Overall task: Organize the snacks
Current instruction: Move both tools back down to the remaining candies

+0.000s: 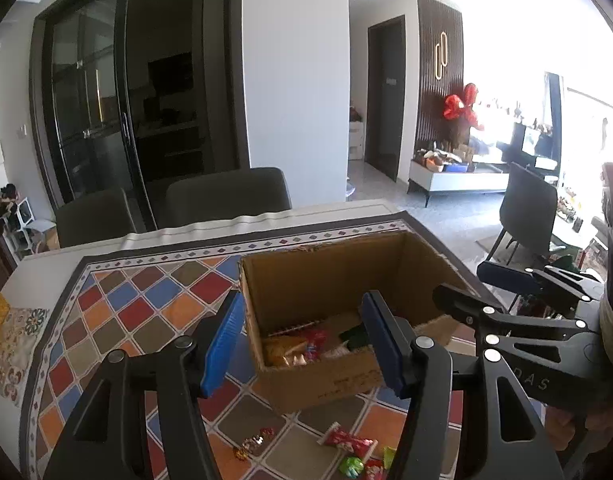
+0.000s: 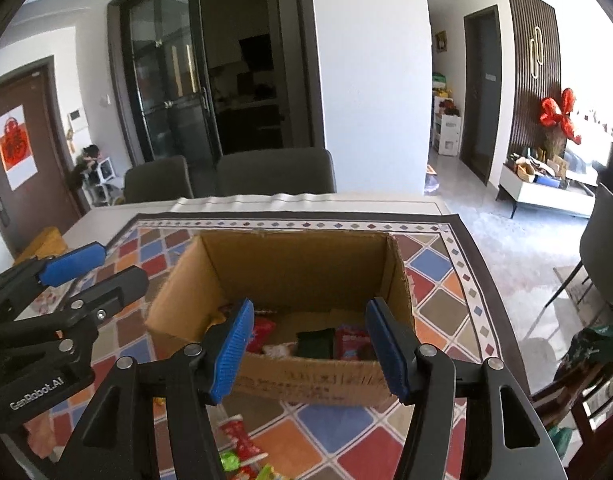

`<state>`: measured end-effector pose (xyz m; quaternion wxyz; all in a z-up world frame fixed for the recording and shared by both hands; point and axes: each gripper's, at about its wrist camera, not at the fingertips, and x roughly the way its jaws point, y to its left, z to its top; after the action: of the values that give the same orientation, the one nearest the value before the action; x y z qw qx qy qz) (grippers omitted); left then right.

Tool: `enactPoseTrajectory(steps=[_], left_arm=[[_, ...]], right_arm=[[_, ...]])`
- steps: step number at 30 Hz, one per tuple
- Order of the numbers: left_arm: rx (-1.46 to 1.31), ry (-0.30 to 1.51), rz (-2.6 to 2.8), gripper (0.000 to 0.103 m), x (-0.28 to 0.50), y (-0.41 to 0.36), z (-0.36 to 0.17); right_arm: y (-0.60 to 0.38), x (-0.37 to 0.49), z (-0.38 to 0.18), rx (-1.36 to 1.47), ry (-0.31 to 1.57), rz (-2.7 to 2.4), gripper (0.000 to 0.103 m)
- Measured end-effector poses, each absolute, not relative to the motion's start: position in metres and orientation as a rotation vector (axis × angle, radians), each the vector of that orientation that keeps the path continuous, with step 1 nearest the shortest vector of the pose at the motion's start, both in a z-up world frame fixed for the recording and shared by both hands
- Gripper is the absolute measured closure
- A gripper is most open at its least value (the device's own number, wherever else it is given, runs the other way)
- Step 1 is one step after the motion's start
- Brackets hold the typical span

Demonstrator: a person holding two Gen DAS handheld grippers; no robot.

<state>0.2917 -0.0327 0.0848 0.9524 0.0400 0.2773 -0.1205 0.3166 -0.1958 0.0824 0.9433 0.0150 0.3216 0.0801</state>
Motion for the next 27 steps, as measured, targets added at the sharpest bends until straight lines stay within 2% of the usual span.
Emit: enactPoseTrajectory(steps=[13, 27], left_arm=[[0.098, 0.532, -0.289, 0.043, 0.234, -0.033, 0.082], [0.121, 0.580, -0.341, 0.043, 0.193, -0.034, 0.043]], right_arm=[[-0.198, 0.263, 0.081, 0.047, 0.601, 0.207, 0.043], [-0.199, 0.223, 0.051, 0.011, 0.633, 0.224, 0.043]])
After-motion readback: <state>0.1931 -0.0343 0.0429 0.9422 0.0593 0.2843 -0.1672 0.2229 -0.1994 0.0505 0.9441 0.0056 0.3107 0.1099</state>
